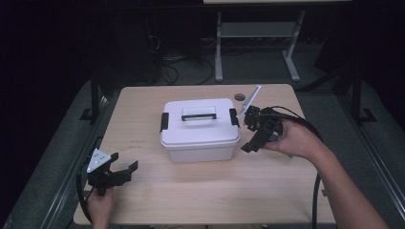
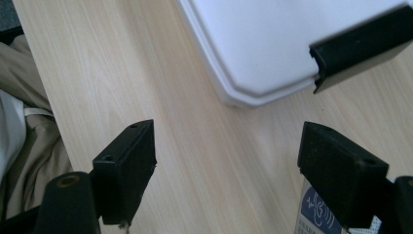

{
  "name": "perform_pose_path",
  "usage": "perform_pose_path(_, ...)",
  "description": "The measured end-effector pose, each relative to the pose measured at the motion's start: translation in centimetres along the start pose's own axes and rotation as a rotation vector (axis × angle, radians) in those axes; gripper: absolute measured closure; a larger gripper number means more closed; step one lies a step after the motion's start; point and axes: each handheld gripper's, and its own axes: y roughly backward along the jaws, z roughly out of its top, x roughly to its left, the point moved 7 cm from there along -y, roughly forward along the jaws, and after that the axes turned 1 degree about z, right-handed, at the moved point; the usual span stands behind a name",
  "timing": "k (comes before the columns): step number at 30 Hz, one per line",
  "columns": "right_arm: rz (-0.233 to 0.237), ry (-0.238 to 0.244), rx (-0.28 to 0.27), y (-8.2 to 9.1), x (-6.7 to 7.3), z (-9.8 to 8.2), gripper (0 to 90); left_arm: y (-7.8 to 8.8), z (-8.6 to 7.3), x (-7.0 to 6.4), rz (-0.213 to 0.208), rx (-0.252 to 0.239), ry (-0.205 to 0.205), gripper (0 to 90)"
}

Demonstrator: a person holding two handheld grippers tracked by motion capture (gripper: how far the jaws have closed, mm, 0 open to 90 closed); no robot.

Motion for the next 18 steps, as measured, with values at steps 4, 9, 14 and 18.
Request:
perform_pose_path(4,0.002,0.013,0.007,0.0,-0.1,0.7,21.2,0.0,0.0,0.0,-0.001,-0.001,0.001,14.9)
perform_pose_path(9,0.006,0.026,0.008,0.0,-0.2,1.8,21.2,0.1,0.0,0.1,0.000,-0.003,0.008,14.9)
perform_pose_path(14,0.006,0.049,0.012,-0.1,-0.5,2.9,21.2,0.1,0.0,0.2,0.002,-0.002,0.010,14.9)
perform_pose_path(18,0.009,0.058,0.018,-0.2,-0.6,3.7,21.4,0.2,0.0,0.2,0.002,-0.005,0.015,14.9)
